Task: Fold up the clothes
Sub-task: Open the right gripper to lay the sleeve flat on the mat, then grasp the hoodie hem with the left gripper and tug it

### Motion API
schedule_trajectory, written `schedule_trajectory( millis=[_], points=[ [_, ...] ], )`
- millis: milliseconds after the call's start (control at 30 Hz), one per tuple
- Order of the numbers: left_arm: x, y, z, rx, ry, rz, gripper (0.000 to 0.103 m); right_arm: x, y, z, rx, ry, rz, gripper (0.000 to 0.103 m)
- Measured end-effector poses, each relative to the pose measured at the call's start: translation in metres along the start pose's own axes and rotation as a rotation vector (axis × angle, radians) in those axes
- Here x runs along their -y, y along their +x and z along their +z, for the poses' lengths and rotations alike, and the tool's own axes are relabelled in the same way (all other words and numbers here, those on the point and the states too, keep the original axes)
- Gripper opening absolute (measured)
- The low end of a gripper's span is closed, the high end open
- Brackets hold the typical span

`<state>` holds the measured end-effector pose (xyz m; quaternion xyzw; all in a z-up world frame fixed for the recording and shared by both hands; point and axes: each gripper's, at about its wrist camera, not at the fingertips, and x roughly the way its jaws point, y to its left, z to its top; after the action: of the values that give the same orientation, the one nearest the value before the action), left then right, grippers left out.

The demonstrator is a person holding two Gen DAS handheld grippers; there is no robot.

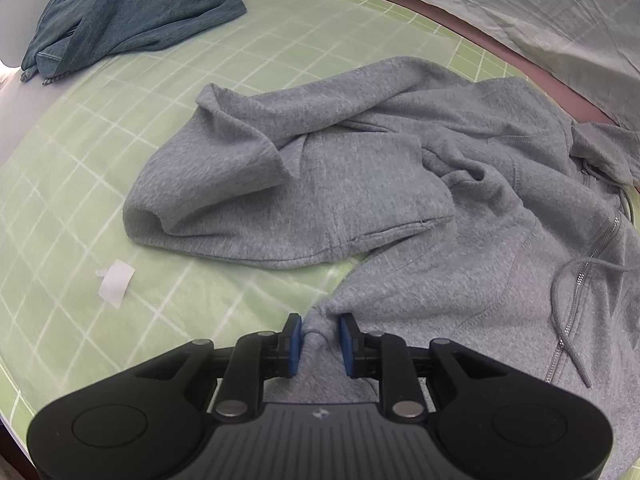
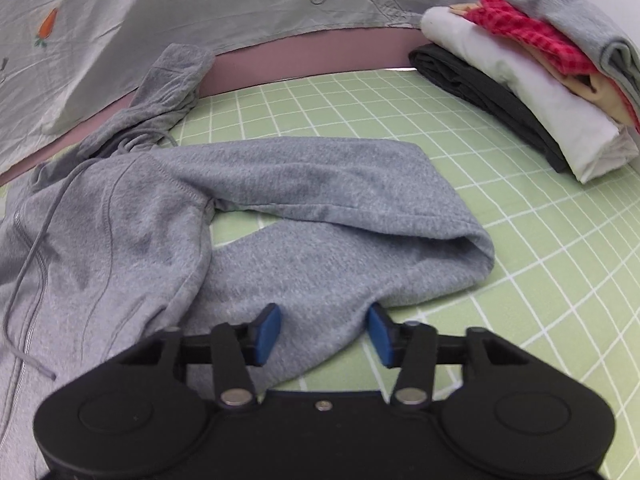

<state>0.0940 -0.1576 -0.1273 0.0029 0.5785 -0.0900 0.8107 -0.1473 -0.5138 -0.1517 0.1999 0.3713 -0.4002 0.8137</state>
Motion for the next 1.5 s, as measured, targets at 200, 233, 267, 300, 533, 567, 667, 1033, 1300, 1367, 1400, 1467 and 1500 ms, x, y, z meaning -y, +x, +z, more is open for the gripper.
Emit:
schedule_trajectory(
  millis=[200,233,267,300,533,567,667,1033,1300,1367,1400,1467,1500],
  points=[
    [-0.002,-0.001,0.001,-0.009,0.001,-0.008,0.024,0.017,-0.008,0.01,0.022,-0.127,-0.039,0.009],
    [-0.003,-0.001,0.001,-0.01,-0.004,-0.01,0.025,0.031,-0.009,0.017,0.039,-0.126,-0.09,0.009],
    [-0.003,-0.001,0.001,-0.01,-0.009,-0.013,0.025,0.045,-0.01,0.024,0.056,-0.125,-0.141,0.009],
    [-0.004,-0.001,0.001,-0.01,-0.012,-0.014,0.025,0.059,-0.011,0.031,0.073,-0.124,-0.192,0.009],
    [-0.001,-0.001,0.001,-0.006,-0.013,-0.001,0.025,0.127,-0.045,0.077,0.265,-0.214,-0.485,0.009],
    [-0.001,-0.001,0.001,-0.005,-0.017,-0.002,0.025,0.128,-0.052,0.08,0.303,-0.247,-0.516,0.009],
    [-0.002,-0.002,-0.001,-0.001,-0.032,-0.004,0.025,0.107,-0.06,0.062,0.358,-0.373,-0.571,0.009],
    [-0.007,-0.004,0.0,-0.004,-0.06,-0.027,0.025,0.037,-0.036,-0.036,0.056,-0.387,-0.339,0.042],
    [-0.033,-0.034,0.006,0.068,-0.097,-0.049,0.033,0.009,-0.044,-0.034,0.059,-0.276,-0.252,0.086],
    [-0.044,-0.04,0.01,0.098,-0.097,-0.018,0.036,0.002,-0.047,-0.033,0.053,-0.287,-0.222,0.092],
    [-0.049,-0.041,0.012,0.11,-0.09,-0.001,0.036,-0.001,-0.049,-0.034,0.049,-0.289,-0.213,0.092],
    [-0.058,-0.042,0.018,0.123,-0.078,0.023,0.04,-0.007,-0.05,-0.036,0.036,-0.288,-0.201,0.092],
    [-0.063,-0.041,0.021,0.121,-0.084,0.018,0.042,-0.01,-0.051,-0.036,0.027,-0.285,-0.197,0.092]
  ],
)
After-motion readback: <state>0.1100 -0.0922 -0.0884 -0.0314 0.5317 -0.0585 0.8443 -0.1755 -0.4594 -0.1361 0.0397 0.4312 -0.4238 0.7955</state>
